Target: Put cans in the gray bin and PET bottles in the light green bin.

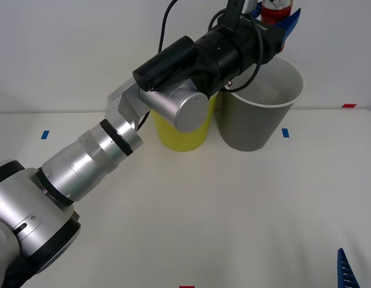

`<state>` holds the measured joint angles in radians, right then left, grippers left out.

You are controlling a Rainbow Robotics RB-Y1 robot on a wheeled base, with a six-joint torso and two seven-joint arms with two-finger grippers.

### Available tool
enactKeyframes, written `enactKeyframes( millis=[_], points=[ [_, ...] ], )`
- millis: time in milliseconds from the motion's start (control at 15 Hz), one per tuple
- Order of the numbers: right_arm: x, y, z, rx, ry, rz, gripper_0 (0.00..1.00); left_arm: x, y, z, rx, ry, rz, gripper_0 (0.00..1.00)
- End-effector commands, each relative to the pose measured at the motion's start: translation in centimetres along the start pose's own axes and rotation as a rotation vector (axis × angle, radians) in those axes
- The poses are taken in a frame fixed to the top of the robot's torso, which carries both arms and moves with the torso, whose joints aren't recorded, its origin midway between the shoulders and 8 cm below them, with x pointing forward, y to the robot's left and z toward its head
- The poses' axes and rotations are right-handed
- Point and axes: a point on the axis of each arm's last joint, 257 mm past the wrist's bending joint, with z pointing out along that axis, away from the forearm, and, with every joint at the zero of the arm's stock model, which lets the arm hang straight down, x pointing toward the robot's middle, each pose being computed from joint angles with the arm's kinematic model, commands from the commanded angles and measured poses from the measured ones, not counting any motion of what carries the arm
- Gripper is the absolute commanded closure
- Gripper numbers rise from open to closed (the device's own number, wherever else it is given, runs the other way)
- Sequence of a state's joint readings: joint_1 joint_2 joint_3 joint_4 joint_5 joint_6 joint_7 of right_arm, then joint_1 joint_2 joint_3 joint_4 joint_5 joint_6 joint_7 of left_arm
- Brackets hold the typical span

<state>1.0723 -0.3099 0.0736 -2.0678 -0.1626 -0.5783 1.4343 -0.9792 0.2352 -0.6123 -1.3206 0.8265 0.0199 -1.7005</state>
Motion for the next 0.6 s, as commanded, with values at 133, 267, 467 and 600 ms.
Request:
enactKeyframes(
  millis=[133, 267, 467, 600],
  points=[
    [0.0, 0.0, 0.0, 0.000, 0.000, 0.000, 0.00, -3.6, 2.6, -1.8, -0.003, -0.039, 0.050, 0.00],
    [0.0, 0.0, 0.0, 0.000, 0.000, 0.000, 0.00, -4.7, 3.6, -3.3, 0.013, 0.009, 0.092, 0.00],
    [0.0, 0.0, 0.0, 0.000, 0.000, 0.000, 0.00, -6.3, 5.0, -6.8, 0.016, 0.016, 0.134, 0.00],
    [0.0, 0.0, 0.0, 0.000, 0.000, 0.000, 0.00, -6.3, 6.2, -10.2, -0.016, 0.005, 0.119, 0.00]
  ],
)
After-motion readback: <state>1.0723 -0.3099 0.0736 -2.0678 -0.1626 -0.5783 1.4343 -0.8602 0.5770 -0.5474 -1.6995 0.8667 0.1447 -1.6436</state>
